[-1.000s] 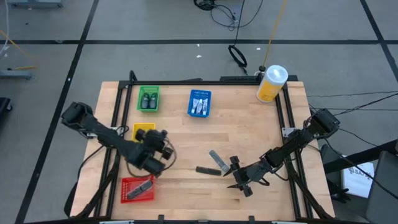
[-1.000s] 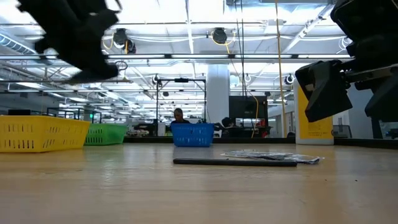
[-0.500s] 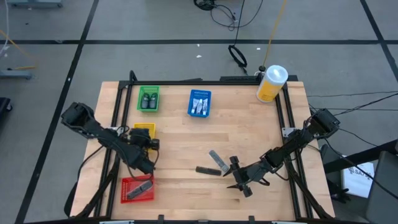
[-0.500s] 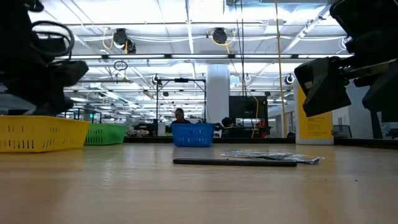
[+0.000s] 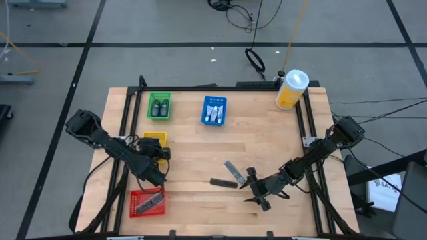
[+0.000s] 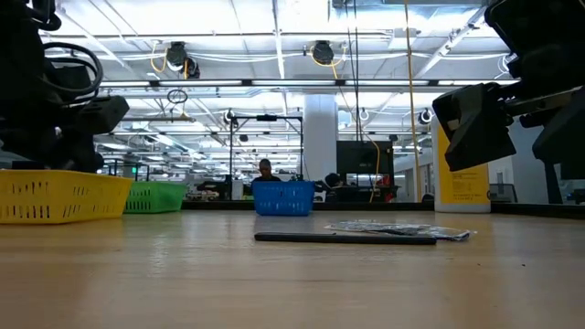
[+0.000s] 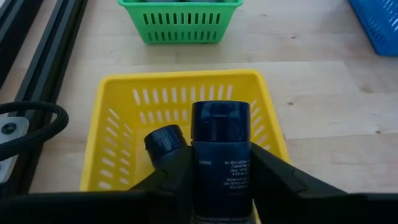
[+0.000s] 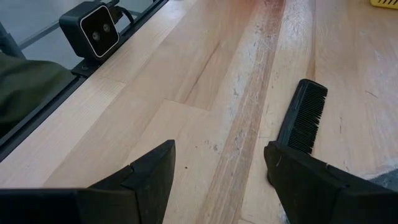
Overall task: Pick & Place Travel size toiletries
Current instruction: Put the blue shaving cream in the yellow basket, then put the black comb in the red basket
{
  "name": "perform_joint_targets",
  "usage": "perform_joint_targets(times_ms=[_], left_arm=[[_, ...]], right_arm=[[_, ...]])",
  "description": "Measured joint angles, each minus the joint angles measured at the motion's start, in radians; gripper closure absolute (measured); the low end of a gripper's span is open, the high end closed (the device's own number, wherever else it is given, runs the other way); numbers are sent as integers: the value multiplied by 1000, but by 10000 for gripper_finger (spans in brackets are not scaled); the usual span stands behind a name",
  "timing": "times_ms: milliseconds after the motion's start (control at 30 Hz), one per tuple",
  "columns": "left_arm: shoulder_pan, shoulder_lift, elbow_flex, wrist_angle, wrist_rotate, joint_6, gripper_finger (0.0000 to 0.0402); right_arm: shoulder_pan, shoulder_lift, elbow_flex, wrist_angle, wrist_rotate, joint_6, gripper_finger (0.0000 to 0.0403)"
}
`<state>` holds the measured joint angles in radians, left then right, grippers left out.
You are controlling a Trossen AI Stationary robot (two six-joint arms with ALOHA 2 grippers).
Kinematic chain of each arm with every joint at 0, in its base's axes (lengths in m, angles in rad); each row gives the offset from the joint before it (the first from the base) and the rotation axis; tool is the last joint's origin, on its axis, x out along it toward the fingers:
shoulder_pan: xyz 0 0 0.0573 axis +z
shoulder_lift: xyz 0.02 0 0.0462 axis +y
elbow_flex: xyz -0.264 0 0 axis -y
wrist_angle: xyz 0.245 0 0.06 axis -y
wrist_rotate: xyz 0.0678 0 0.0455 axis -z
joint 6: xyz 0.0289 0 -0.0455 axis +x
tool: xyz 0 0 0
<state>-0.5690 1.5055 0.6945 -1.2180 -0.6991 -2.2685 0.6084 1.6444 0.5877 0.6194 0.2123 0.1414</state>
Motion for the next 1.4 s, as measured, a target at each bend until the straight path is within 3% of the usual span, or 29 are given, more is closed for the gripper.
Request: perform_joint_targets(times_ms=[233, 433, 533, 633, 767, 900, 1000, 1133, 1267, 1400], left_arm=[[0, 0, 0, -6, -10, 9, 194], [-16, -22, 16, -59, -43, 23, 166], [-38, -35, 58, -67, -138, 30, 165], [-61, -37, 122, -52, -301, 93, 165], [-77, -37, 186, 110, -509, 334, 165], [-57, -37, 192, 545, -605, 832, 165], [-18, -19, 192, 891, -540, 1260, 165], [43, 43, 192, 1276, -335, 1693, 165], [103, 159, 193, 1537, -64, 1931, 165], [154, 298, 198, 1734, 170, 2012, 182]], right_arm=[[0, 0, 0, 0, 0, 0, 163], [0, 0, 0, -1, 0, -1, 163], [0, 0, 0, -2, 0, -4, 163], [0, 0, 0, -2, 0, -13, 163], [0, 0, 0, -3, 1, -25, 163], [0, 0, 0, -10, 59, -26, 163], [0, 0, -10, -10, 130, -23, 163], [-1, 0, -34, -11, 205, -20, 163], [-7, 0, -61, 4, 205, -22, 163], [-7, 0, -76, 7, 184, -59, 163]])
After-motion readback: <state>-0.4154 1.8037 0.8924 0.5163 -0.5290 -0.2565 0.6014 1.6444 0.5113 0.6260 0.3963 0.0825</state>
